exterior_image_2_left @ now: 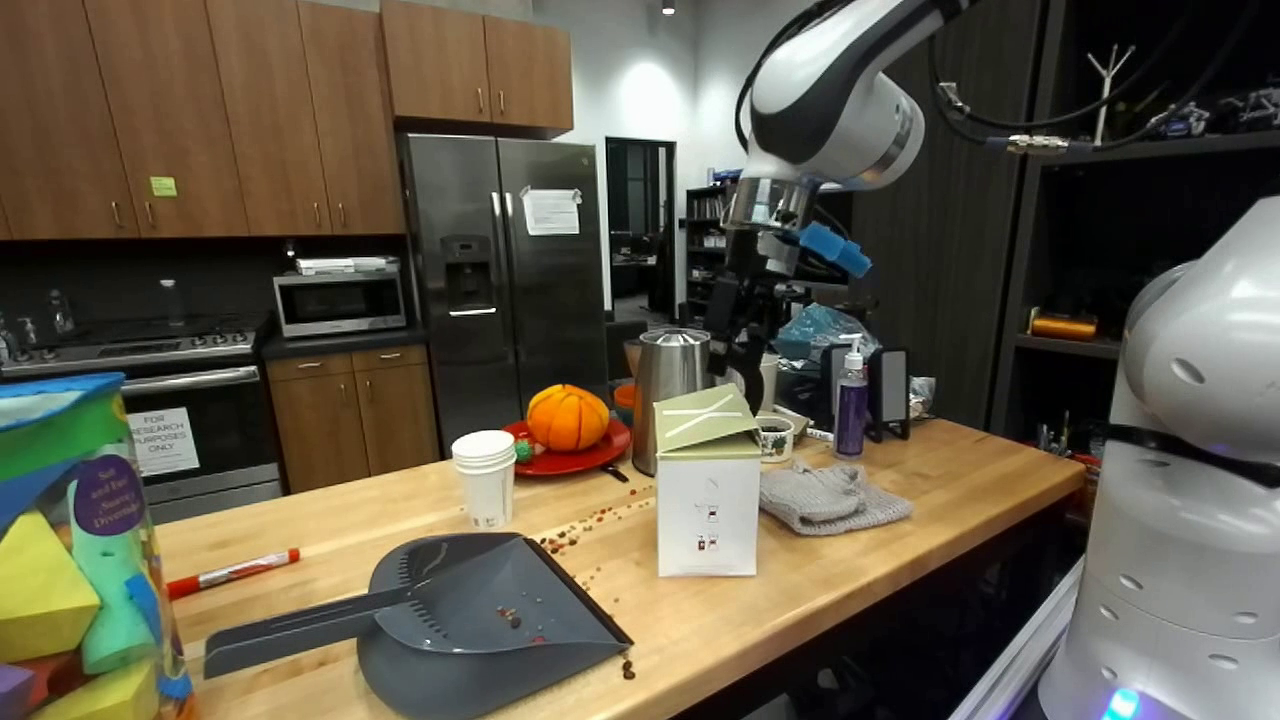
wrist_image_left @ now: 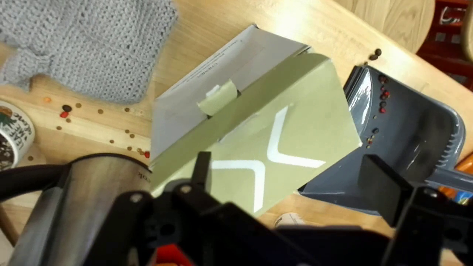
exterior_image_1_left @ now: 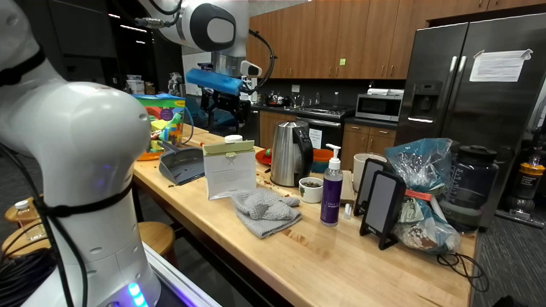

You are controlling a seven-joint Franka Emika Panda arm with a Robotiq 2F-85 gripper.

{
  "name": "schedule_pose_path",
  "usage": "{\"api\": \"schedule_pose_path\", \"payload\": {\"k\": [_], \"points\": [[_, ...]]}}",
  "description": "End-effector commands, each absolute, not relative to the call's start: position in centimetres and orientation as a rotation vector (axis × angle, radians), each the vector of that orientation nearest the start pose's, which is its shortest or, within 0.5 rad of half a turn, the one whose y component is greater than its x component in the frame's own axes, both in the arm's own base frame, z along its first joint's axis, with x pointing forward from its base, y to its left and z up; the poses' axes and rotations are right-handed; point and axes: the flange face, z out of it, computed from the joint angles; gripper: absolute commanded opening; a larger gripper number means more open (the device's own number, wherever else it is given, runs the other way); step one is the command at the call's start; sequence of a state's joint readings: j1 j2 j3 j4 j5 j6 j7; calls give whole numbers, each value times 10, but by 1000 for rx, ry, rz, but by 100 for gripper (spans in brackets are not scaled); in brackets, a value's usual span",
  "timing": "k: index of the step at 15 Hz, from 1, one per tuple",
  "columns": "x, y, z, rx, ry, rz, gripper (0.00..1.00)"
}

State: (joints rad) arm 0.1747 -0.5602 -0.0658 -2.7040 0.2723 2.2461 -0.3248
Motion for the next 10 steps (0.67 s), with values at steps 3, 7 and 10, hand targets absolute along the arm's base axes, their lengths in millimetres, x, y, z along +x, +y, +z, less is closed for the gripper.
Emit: {"api": "schedule_pose_path", "payload": {"k": [3, 7, 10], "points": [[356, 17, 403, -2809, -172, -188, 100], [355, 4, 391, -2727, -143, -171, 100], [356, -4, 384, -2622, -167, -184, 100]]}}
